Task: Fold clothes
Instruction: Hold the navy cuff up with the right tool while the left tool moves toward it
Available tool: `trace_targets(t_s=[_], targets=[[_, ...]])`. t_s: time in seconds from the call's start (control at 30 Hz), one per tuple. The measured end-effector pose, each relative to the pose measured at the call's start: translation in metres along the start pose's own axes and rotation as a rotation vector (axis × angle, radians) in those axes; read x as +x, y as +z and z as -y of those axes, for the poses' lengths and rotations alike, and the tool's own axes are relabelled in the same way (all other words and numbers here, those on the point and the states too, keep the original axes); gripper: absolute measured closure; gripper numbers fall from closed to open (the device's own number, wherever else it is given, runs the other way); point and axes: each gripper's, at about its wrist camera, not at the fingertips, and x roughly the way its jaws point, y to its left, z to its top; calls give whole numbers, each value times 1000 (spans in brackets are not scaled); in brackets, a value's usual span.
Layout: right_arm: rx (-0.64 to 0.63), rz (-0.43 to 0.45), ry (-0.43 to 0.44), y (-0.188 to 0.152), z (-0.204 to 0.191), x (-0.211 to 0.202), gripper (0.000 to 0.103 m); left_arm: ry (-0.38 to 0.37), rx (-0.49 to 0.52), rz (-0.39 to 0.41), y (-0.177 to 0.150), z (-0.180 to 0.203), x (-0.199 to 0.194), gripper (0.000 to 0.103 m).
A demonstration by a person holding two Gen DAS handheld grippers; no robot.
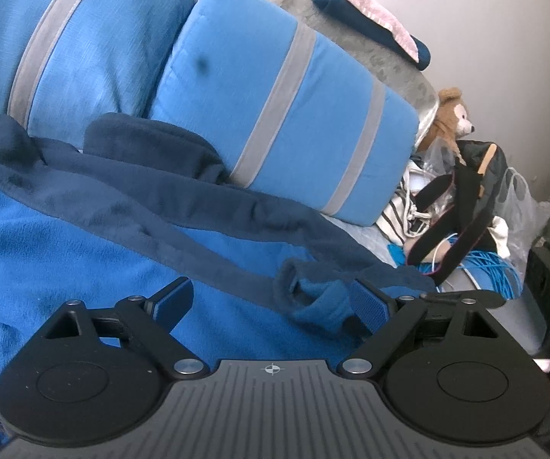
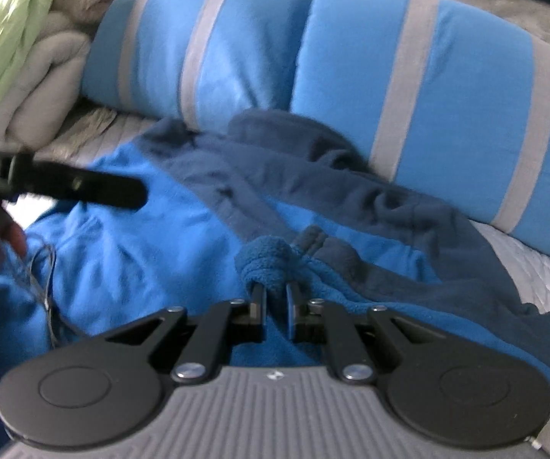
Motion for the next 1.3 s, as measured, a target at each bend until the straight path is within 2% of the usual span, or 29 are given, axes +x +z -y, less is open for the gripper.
trace_targets(t_s=[0.03,0.07,0.1,0.13,0.27,0.37,0.6,0.7,1.03,1.3], targets=[[-9,-11,8,-1,-1,1,86,0,-1,-1,0,0,0,13],[-7,-16,16,-2,-1,2,86,-1,-1,-2,0,0,0,13],[-4,-18,23,-4,0,1,80,-2,-2,-1,0,0,0,13],[-3,-21,28,-5,1,1,63,-4,-2,-1,0,0,0,13],[-31,-27,63,-9,5,-6,38,-8,-4,0,0,0,-1,13],[-99,-42,78,-13,2,-11,33,-9,-5,-1,0,0,-1,13],[-362,-110,64,-30,-16,-12,30,-11,-8,-2,0,1,-1,13],[-414,-132,56,-35,-18,-5,31,-11,-7,-3,0,2,-1,13],[-431,-148,98,-30,-24,15,33,-14,-11,-5,0,2,-1,13],[-410,-197,105,-25,-24,44,33,-13,-12,-11,0,2,-1,13]])
